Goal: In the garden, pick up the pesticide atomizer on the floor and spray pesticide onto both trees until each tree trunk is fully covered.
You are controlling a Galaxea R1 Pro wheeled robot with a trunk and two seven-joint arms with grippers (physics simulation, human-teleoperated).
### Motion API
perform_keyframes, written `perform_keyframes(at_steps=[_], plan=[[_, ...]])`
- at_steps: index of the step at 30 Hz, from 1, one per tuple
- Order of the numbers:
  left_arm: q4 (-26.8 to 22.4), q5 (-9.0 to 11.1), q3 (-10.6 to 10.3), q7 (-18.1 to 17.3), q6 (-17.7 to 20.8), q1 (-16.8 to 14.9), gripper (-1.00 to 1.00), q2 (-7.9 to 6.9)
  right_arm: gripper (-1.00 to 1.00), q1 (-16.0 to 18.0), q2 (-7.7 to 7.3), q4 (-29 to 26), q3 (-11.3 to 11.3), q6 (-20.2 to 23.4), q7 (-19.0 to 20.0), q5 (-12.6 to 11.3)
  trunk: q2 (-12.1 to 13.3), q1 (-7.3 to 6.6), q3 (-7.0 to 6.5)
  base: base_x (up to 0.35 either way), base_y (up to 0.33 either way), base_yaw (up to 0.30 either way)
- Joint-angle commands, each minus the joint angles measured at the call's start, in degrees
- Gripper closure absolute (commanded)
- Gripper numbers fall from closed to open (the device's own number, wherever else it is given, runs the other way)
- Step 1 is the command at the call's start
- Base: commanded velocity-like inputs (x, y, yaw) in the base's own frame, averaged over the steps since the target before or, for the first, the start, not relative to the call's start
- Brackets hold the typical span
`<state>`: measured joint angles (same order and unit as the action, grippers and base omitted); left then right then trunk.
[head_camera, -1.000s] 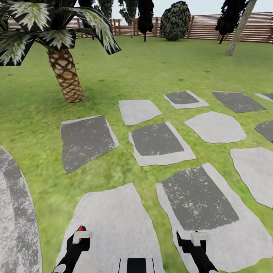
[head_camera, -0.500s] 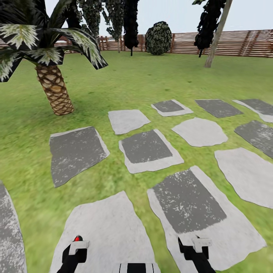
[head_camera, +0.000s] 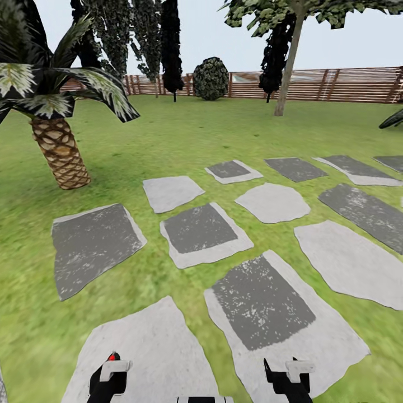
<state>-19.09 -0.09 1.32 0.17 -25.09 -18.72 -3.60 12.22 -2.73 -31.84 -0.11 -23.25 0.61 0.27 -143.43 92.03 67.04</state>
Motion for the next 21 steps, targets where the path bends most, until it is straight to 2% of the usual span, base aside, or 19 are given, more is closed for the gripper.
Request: perform_keyframes(at_steps=[1,6,14,21], plan=[[0.0,0.0,0.0,0.0,0.0,0.0,1.00,0.00,-1.00,0.0,0.00,0.1,0.0,0.0,0.0,0.0,0.0,-0.02,-0.29,0.000,0.000,-0.220],[0.1,0.1,0.1,0.0,0.0,0.0,1.00,-0.15,-1.00,0.0,0.02,0.2,0.0,0.0,0.1,0.0,0.1,-0.15,-1.57,0.000,0.000,-0.173],[0.1,0.1,0.1,0.0,0.1,0.0,1.00,-0.17,-1.00,0.0,0.09,1.0,0.0,0.0,0.1,0.0,0.2,-0.36,-3.36,0.000,0.000,-0.019],[0.1,0.1,0.1,0.0,0.1,0.0,1.00,-0.15,-1.00,0.0,0.05,1.1,0.0,0.0,0.1,-0.1,3.0,-1.90,-4.61,0.000,0.000,-0.007]])
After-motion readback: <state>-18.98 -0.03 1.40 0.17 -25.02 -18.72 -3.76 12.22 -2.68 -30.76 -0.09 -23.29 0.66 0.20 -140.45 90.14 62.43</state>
